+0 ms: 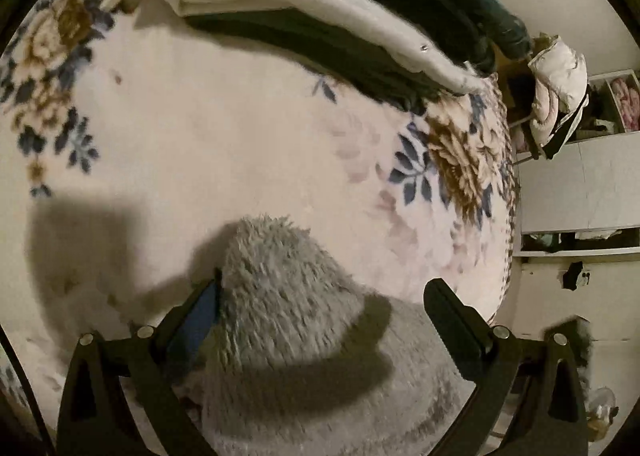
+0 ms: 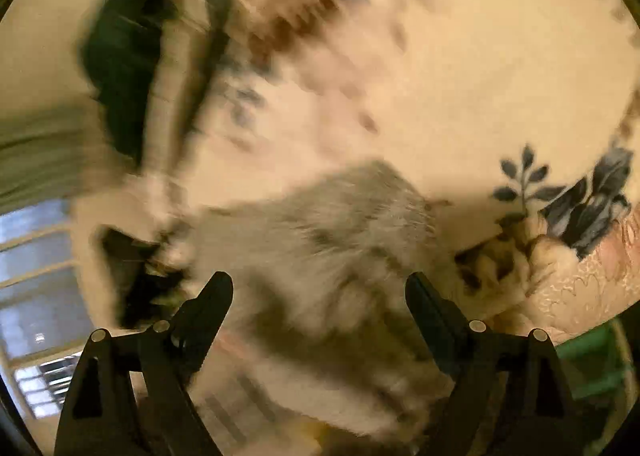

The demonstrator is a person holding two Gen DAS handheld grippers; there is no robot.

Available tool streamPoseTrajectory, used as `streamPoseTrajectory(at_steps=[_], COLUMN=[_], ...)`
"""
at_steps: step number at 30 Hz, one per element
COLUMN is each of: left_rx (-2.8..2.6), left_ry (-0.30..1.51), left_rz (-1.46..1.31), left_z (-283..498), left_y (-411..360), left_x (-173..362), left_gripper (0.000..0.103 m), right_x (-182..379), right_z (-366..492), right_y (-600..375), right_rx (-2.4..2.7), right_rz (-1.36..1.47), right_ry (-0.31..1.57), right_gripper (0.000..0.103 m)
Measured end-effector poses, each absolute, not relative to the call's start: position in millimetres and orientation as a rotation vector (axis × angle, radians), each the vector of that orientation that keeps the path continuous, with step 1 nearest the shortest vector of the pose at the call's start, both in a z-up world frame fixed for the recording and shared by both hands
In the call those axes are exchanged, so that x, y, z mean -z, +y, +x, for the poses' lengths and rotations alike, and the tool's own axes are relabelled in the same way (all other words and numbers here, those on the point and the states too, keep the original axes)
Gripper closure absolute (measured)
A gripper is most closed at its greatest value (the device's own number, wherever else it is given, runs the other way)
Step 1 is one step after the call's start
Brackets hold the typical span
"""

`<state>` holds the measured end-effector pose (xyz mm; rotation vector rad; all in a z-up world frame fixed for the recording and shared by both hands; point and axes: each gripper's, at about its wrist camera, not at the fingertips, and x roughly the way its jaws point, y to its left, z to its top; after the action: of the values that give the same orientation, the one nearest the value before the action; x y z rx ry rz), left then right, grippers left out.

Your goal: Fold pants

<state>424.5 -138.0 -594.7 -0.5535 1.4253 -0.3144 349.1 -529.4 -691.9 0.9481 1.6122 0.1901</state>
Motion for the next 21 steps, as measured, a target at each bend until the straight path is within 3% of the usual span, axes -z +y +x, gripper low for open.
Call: streamPoseTrajectory(at_steps=[2, 4, 5, 7, 9, 15, 17, 18, 19, 20, 21], left_rx=[0.362, 0.395, 0.417, 0.436, 0.413, 0.319, 0.309, 0.306, 0.305, 0.308, 0.31], left_ry=[1.451, 1.443, 1.436, 1.408, 1.416, 1.493, 1.482, 1.467, 1.454, 1.432, 1.413], left_rz=[-0.551, -0.585, -0.598, -0.604, -0.605, -0.66, -0.684, -0.691, -0.701, -0.719, -0.73], left_z=[427.9, 428.1, 428.5, 429.3, 432.3, 447.5, 448.8, 447.6, 445.9, 442.3, 437.6], left_y=[-141.6, -139.4, -137.6, -134.4, -133.7, -131.1, -125.9, -122.4, -119.6, -115.6, -112.5], left_x=[603.2, 603.4, 601.7, 597.4, 602.3, 635.2, 621.0, 611.4, 603.8, 594.2, 585.3], left_gripper=[0.007, 0.061, 0.069, 0.074, 0.074, 0.071, 0.068, 0.062, 0.047, 0.038, 0.017], right_x=[708.3, 697.9, 691.1, 680.4, 681.3, 725.6, 720.1, 712.4, 706.0, 690.8, 680.1], right_z=[355.2, 360.7, 360.6, 361.5, 369.4, 394.7, 392.9, 390.5, 386.9, 377.6, 369.7], right_y=[-525.5, -525.4, -528.9, -542.8, -551.2, -553.4, -560.6, -564.3, -568.1, -574.9, -581.2], right_rx=[-0.21, -0.197, -0.183, -0.127, -0.077, -0.049, -0.082, -0.113, -0.13, -0.156, -0.176], right_rz=[0.994, 0.924, 0.898, 0.855, 0.797, 0.749, 0.787, 0.817, 0.833, 0.863, 0.88], right_ry=[1.653, 1.642, 1.624, 1.559, 1.497, 1.548, 1.547, 1.54, 1.529, 1.497, 1.474], right_gripper=[0.053, 0.061, 0.063, 0.066, 0.067, 0.066, 0.047, 0.039, 0.024, 0.02, 0.02])
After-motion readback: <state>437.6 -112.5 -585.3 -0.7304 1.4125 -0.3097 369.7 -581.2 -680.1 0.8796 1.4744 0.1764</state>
